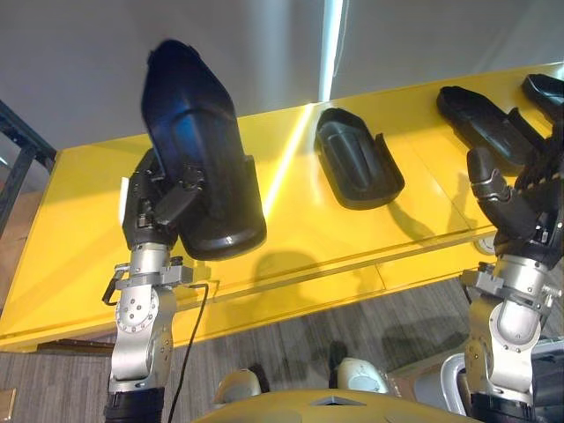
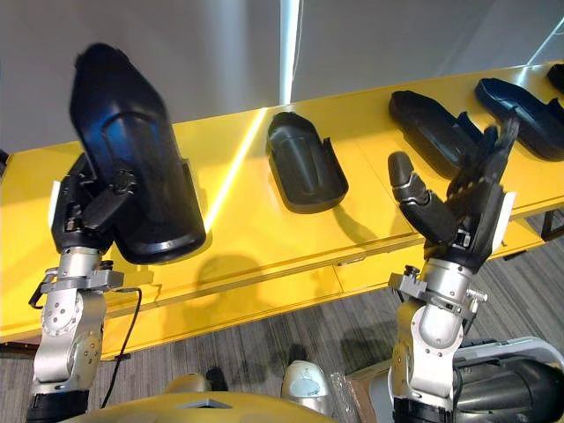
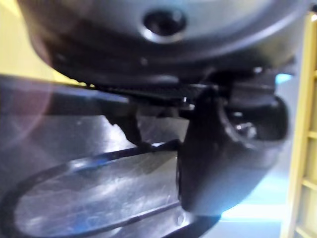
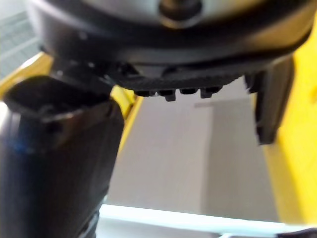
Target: Walk over and take three plastic housings, then place them on the shelf
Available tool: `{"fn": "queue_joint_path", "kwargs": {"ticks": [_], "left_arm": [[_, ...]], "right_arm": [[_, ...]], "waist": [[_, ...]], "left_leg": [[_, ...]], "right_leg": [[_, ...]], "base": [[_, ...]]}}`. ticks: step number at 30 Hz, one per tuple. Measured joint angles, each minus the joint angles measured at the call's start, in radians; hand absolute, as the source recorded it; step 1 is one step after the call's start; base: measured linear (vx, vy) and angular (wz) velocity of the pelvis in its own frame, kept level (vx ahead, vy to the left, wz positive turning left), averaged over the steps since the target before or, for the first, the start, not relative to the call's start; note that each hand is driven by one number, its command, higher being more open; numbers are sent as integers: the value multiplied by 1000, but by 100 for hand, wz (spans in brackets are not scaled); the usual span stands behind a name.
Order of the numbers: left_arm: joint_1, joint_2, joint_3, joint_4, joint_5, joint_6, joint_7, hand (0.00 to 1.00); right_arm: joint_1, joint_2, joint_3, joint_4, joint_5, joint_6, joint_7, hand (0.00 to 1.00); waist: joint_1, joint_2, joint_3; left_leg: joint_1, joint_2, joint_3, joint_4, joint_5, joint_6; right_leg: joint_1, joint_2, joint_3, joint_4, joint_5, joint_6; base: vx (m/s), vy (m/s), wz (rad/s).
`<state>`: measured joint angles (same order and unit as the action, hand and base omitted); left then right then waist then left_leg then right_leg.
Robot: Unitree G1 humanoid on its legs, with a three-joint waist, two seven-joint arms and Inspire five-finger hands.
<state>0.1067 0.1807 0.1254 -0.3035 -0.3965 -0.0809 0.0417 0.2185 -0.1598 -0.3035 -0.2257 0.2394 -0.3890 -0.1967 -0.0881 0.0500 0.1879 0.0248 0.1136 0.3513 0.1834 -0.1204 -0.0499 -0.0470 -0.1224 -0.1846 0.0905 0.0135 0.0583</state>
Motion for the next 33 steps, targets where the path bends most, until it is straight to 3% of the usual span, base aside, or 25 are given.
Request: {"fn": "queue_joint_path", "kwargs": {"ticks": [4,6,12,16,31,32,33], "left_arm": [[-71,37,-13,46,-74,81,-6,0],[-133,57,-15,122,-127,132,-10,0],[-154,120,-32,219,-270,221,-5,0],[-173,133,-33,255,-271,284,27,0],[-181,99,-27,268,-248,302,130,0],[-171,89,-27,257,-231,302,131,100],[-165,76,-28,248,-222,303,130,100]], "right_arm": [[60,54,2,77,-15,34,-8,100],[75,54,3,101,-39,53,-4,100],[78,35,9,100,-60,51,26,100],[79,17,44,100,-71,51,35,100],[82,2,101,100,-74,51,35,100],[82,2,112,100,-75,51,33,100],[82,2,130,100,-75,51,31,100]], "waist": [[-7,7,-2],[-29,10,-3],[-40,11,-3],[-42,12,-3],[-26,14,-4],[-22,14,-4],[-17,14,-5]], "left_leg": [[3,-15,28,-39,14,7],[7,-27,31,-53,18,14],[21,-37,55,-69,19,16],[18,-37,57,-68,19,16],[18,-41,29,-65,20,17],[18,-41,25,-64,20,17],[18,-41,20,-64,20,17]], "right_leg": [[4,-3,24,-52,44,4],[11,-10,28,-77,59,10],[19,-12,53,-112,83,15],[19,-12,54,-120,88,15],[56,-14,23,-159,106,17],[60,-14,20,-164,107,18],[63,-14,16,-166,107,18]], "base": [[32,44,-13],[-1,52,-7],[-34,24,-12],[-61,-18,-3],[-41,-19,5],[-32,-23,12],[-36,-27,10]]}}
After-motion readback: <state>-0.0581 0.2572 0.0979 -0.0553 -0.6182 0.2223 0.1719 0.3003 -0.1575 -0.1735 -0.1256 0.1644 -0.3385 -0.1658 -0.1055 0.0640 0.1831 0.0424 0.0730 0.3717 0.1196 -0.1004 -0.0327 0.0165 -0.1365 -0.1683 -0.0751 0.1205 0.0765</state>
